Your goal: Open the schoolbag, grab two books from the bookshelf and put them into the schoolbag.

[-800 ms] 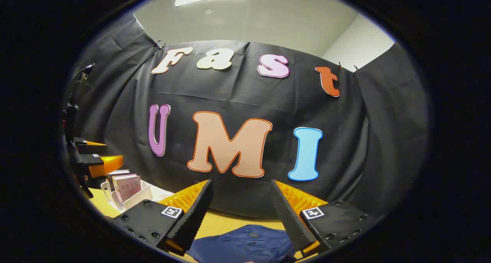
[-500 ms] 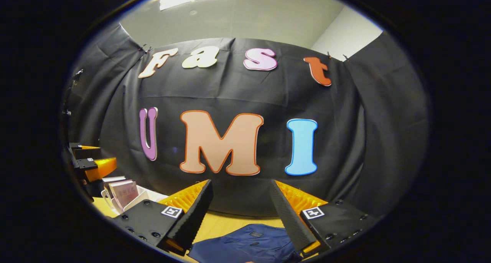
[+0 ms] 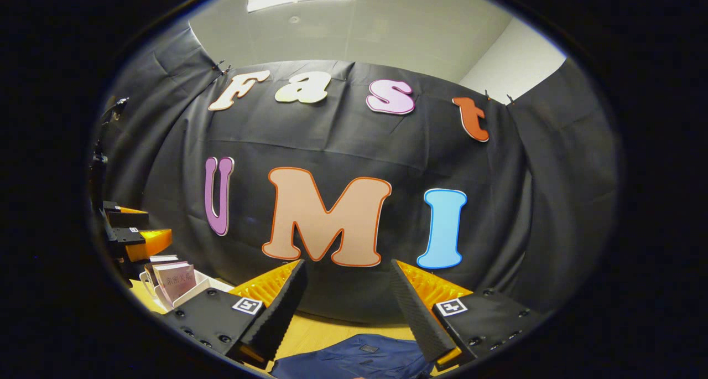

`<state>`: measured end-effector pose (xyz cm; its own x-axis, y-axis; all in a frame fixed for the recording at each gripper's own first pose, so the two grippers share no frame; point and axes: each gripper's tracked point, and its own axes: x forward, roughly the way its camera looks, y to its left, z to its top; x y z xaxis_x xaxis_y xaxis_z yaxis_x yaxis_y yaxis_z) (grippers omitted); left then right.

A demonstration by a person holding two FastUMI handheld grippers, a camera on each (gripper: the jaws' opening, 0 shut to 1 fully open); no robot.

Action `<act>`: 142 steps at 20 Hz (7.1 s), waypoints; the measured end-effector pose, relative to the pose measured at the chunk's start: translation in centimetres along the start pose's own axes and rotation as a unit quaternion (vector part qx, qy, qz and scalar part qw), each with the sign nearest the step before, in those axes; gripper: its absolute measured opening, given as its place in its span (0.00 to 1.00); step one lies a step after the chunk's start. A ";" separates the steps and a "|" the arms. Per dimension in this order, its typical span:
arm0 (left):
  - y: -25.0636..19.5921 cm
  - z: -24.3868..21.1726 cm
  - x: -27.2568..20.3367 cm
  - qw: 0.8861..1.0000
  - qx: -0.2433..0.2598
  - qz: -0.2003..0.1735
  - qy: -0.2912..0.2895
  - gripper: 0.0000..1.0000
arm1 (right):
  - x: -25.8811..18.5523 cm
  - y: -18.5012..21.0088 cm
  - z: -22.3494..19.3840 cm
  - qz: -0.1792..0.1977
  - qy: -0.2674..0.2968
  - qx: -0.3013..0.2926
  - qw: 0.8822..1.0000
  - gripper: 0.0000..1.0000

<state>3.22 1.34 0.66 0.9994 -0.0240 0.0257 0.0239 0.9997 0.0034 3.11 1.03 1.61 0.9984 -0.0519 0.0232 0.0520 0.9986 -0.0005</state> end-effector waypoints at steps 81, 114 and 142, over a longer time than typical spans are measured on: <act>8.7 -4.8 -5.2 0.993 0.012 0.099 0.064 0.95 | -8.1 5.7 -25.7 0.192 0.297 -0.311 0.882 0.03; 9.0 -15.5 3.7 0.949 -0.011 -0.044 0.312 0.98 | -2.7 3.2 -18.7 0.143 0.274 -0.292 0.905 0.03; 8.7 -22.9 7.0 0.875 0.061 -0.083 0.473 0.36 | -3.5 3.4 -20.1 0.146 0.287 -0.294 0.900 0.03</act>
<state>11.06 9.90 -22.05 0.5580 -0.0977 -0.8241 0.2255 0.9735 0.0373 0.28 4.56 -18.56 0.8097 0.0518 -0.5845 -0.3803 0.8048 -0.4556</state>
